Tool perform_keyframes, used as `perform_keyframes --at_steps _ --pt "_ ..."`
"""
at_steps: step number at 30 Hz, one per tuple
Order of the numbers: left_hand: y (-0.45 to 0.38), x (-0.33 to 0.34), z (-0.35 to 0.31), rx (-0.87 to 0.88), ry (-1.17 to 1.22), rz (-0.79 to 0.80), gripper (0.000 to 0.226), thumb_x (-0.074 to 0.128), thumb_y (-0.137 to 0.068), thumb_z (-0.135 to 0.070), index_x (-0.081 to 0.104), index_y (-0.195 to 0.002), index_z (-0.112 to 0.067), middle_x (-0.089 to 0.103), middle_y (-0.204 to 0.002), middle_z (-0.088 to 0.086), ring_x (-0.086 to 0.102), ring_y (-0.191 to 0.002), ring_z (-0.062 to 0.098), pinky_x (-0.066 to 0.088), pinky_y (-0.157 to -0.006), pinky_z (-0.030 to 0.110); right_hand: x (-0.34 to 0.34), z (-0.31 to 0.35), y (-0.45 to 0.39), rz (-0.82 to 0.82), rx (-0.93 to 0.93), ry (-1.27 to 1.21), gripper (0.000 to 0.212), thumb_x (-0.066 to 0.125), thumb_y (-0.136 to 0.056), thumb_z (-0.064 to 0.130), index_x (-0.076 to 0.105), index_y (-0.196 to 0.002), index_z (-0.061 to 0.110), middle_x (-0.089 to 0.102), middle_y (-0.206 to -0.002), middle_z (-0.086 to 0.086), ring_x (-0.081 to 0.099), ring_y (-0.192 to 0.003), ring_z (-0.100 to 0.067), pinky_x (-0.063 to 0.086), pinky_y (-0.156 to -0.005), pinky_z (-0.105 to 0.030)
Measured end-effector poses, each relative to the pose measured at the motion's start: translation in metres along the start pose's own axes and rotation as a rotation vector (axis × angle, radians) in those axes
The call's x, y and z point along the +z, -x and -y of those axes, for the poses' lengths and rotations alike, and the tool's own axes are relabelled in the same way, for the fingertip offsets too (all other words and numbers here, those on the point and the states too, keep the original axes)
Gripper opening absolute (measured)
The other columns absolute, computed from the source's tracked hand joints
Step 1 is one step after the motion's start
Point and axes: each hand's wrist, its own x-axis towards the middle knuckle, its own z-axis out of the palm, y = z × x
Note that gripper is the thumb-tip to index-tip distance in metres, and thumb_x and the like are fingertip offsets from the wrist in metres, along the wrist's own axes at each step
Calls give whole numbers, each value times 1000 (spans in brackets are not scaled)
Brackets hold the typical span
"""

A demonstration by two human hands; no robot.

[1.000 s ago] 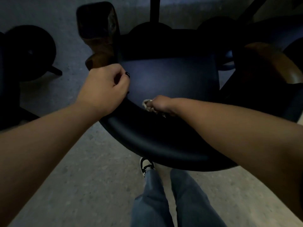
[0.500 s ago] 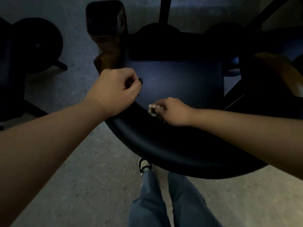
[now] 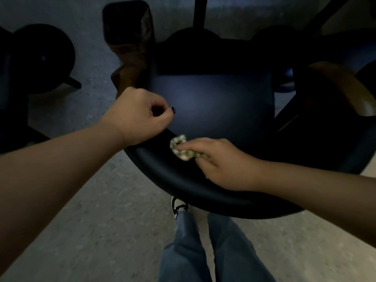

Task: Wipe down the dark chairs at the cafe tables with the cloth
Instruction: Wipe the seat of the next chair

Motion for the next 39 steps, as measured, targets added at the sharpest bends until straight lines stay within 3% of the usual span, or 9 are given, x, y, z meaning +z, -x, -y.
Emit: perform_keyframes --at_steps 6,9,13,18,22,24,27,34,39 --pt "0 -3 -5 5 -12 33 22 59 -84 -30 74 -74 -16 70 -64 -1 65 -59 12 52 -60 27 -22 -20 -5 27 349 153 39 52 -86 6 69 -116 23 69 -87 -2 65 -88 -20 46 -80 -20" --pt "1 0 -3 13 -31 -10 18 64 -84 -22 75 -73 -14 70 -64 5 65 -60 17 54 -64 34 2 10 -12 -89 229 -62 35 52 -89 11 68 -118 22 70 -110 -4 64 -94 -20 41 -82 -14" --pt "1 1 -1 7 -55 -23 15 66 -84 -22 74 -72 -16 70 -64 5 63 -59 15 53 -63 34 2 3 12 -57 194 80 39 51 -86 8 67 -120 20 64 -124 -6 55 -117 -24 29 -95 -8" --pt "0 0 -2 17 -26 -25 15 65 -84 -23 74 -72 -18 70 -65 1 62 -60 11 50 -64 29 -50 -38 28 161 466 534 32 51 -84 15 71 -109 15 68 -113 -13 62 -107 -30 50 -92 -33" --pt "0 2 1 14 -25 -47 17 63 -81 -27 73 -70 -19 69 -64 -2 60 -59 5 46 -60 24 -27 -17 9 -49 321 154 32 56 -87 12 70 -115 19 71 -108 0 64 -81 -3 48 -86 -14" --pt "0 3 3 18 -22 -57 16 63 -80 -26 73 -70 -20 69 -63 -5 59 -57 0 43 -57 19 -5 -2 13 -27 210 51 38 55 -85 5 68 -118 19 69 -114 1 64 -94 0 37 -91 -3" --pt "-1 4 5 17 8 -64 14 64 -80 -26 72 -69 -24 67 -62 -11 59 -56 -3 41 -57 17 -18 -19 31 25 237 187 44 53 -81 4 68 -117 24 67 -122 0 58 -115 -13 36 -101 -12" --pt "-1 5 7 40 55 -94 13 65 -79 -26 71 -68 -23 67 -61 -10 59 -62 -8 46 -62 21 -138 -81 57 319 489 834 35 52 -83 8 71 -110 20 70 -110 -5 64 -103 -22 48 -93 -35" --pt "1 4 5 44 66 -123 14 65 -78 -26 70 -66 -23 65 -58 -14 55 -55 -15 40 -56 16 -149 -100 36 362 599 964 26 47 -95 22 67 -107 11 65 -111 -13 60 -100 -30 47 -90 -38"
